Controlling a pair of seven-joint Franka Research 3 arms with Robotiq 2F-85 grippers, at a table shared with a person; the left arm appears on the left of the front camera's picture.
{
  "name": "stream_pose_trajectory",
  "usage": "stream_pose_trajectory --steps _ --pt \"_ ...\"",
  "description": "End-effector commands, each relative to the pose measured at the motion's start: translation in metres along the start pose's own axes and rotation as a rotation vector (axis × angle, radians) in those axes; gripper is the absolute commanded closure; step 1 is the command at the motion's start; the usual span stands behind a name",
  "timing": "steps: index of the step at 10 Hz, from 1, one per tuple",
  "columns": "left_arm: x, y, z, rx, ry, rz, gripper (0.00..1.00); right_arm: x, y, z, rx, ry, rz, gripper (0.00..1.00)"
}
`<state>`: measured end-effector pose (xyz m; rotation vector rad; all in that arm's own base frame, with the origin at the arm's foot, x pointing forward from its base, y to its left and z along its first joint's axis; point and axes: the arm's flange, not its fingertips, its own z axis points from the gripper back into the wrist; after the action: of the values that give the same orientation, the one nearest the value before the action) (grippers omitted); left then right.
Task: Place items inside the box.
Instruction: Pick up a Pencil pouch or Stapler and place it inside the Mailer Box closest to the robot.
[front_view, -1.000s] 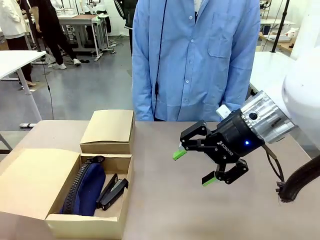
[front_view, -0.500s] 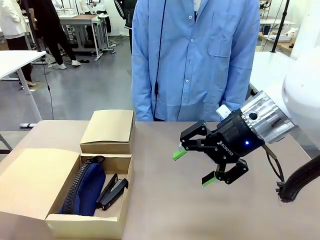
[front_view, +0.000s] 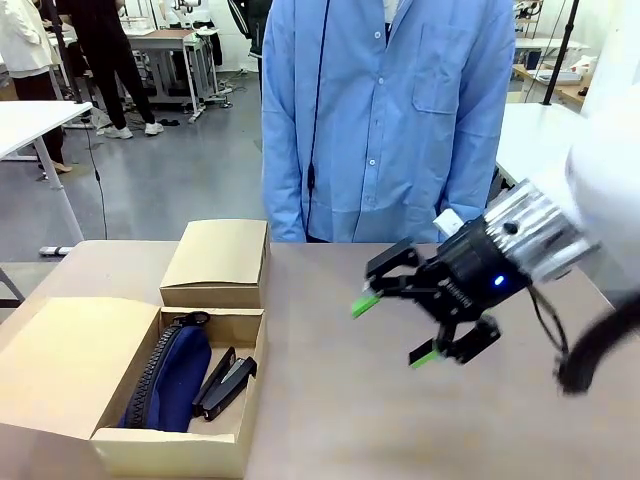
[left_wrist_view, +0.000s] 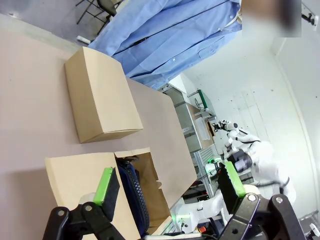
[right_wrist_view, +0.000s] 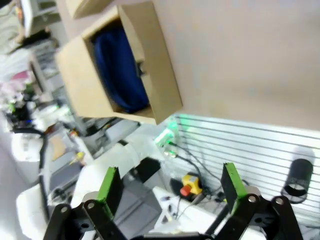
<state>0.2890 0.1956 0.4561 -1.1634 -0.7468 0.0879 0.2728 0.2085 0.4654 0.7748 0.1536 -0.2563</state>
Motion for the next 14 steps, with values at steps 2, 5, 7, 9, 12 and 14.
stream_pose_trajectory --steps 2,5,7,9,12,14 --pt "0.001 0.0 -0.002 -0.02 -0.018 -0.018 0.0 0.098 -0.039 0.078 0.164 0.283 -0.024 0.0" --pt "0.001 0.0 -0.002 -0.02 -0.018 -0.018 0.0 0.077 -0.126 0.15 0.383 0.346 0.043 0.0" --pt "0.001 0.0 -0.002 -0.02 -0.018 -0.018 0.0 0.037 -0.205 0.192 0.602 0.197 0.178 0.0" --pt "0.001 0.0 -0.002 -0.02 -0.018 -0.018 0.0 -0.012 -0.232 0.184 0.582 -0.08 0.158 0.0" --pt "0.001 0.0 -0.002 -0.02 -0.018 -0.018 0.0 0.034 -0.199 0.193 0.6 0.18 0.15 0.0" --pt "0.001 0.0 -0.002 -0.02 -0.018 -0.018 0.0 0.034 -0.199 0.193 0.6 0.18 0.15 0.0"
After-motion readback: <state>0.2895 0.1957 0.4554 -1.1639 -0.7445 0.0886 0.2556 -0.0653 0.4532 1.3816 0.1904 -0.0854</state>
